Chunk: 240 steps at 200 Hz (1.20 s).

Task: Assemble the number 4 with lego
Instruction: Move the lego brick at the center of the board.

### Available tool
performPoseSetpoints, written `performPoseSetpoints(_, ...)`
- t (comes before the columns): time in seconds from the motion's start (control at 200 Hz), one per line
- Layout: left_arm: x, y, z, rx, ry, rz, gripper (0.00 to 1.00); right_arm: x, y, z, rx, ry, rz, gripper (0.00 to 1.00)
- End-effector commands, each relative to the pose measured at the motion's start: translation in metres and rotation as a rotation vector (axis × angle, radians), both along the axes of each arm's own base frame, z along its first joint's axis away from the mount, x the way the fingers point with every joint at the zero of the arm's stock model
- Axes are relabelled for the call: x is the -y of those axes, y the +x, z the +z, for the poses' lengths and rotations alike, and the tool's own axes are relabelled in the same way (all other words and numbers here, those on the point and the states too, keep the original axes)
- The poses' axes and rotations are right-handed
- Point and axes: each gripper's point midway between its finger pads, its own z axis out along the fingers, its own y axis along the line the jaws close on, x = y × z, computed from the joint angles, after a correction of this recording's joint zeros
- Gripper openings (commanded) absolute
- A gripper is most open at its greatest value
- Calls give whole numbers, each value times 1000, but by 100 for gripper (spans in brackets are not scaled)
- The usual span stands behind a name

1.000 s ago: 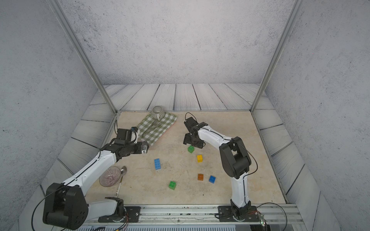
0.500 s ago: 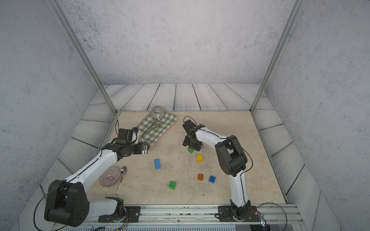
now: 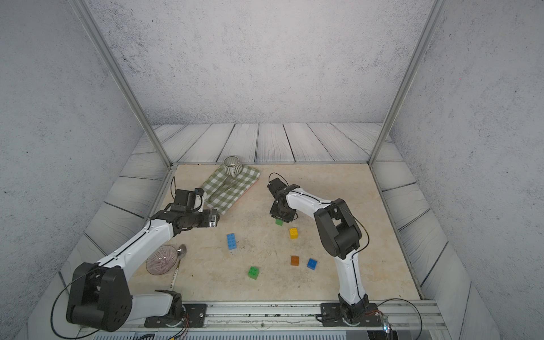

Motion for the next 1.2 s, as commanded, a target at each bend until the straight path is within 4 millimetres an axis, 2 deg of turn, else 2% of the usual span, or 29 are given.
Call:
performPoseSetpoints(0.0,0,-1,0,-10,13,1,93,1,-15,-7,-44,-33,62,33)
performPoseSetpoints(0.205,-1,-2,-1,-17,13,7,93,2,-42,-11,-100,-73,167,27)
performPoseSetpoints(0.48,2,-2,-2,-25,2,11,93,-10,-89,-23,-153,-144,259,27)
performPoseSetpoints(0.656,3,-3,-2,-28,-3,12,93,-12,-109,-25,-158,-212,281,27)
performPoseSetpoints(0.826,3,-2,-2,-29,-4,15,93,-11,-118,-26,-157,-229,269,33)
performPoseSetpoints(1.196,1,-3,0,-24,3,22,93,-16,-114,-12,-127,-215,254,53)
